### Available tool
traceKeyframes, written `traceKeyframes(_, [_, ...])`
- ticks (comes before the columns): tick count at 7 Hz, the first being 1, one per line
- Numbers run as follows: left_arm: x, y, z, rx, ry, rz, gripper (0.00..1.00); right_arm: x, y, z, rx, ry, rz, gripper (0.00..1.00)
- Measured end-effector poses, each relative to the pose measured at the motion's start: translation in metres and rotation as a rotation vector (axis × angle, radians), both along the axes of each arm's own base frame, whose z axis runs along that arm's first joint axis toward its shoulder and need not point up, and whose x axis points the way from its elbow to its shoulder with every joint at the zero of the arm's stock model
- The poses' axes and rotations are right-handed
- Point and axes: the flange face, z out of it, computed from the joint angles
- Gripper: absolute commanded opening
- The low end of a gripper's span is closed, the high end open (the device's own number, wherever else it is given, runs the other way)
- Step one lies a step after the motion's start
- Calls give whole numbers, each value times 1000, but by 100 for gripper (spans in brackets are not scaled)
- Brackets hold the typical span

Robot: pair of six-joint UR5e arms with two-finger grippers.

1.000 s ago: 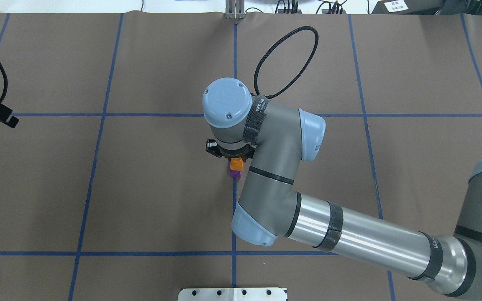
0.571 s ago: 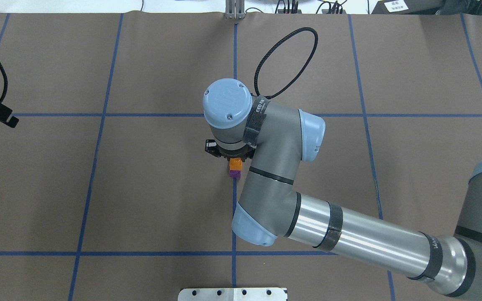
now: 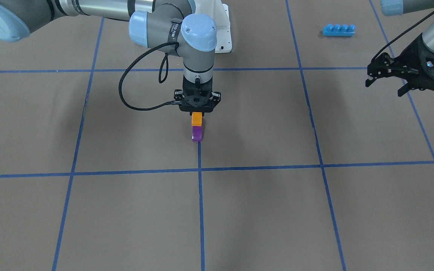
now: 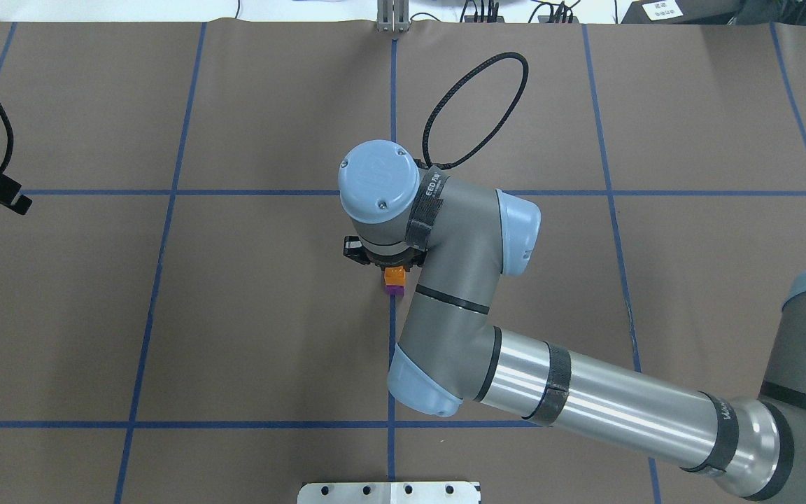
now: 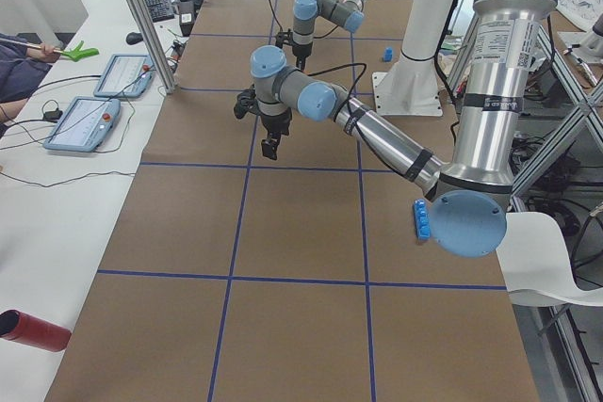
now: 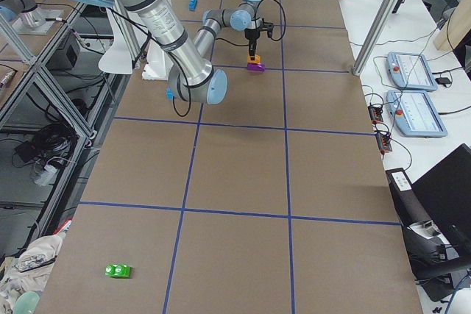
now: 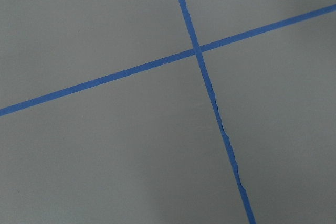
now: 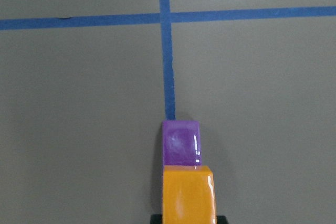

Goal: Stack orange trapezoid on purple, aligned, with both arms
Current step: 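Align and lower the orange block onto the purple block, then open the right gripper and raise it away from the stack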

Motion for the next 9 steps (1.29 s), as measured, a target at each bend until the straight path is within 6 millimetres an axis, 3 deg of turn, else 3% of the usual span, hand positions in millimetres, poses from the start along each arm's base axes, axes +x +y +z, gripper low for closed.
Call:
traceKeyframes(4, [0, 0, 0, 0, 0, 0, 100, -8, 2, 10, 3, 21, -15, 0])
traceKeyframes(5, [0, 0, 0, 1, 0, 0, 100, -8, 2, 10, 9, 23, -22, 30])
traceKeyframes(6, [0, 0, 0, 1, 0, 0, 100, -9, 3, 10, 14, 23, -30, 99])
traceKeyframes(9, [0, 0, -2, 3, 2, -1, 100, -10, 4, 9, 18, 21, -34, 100])
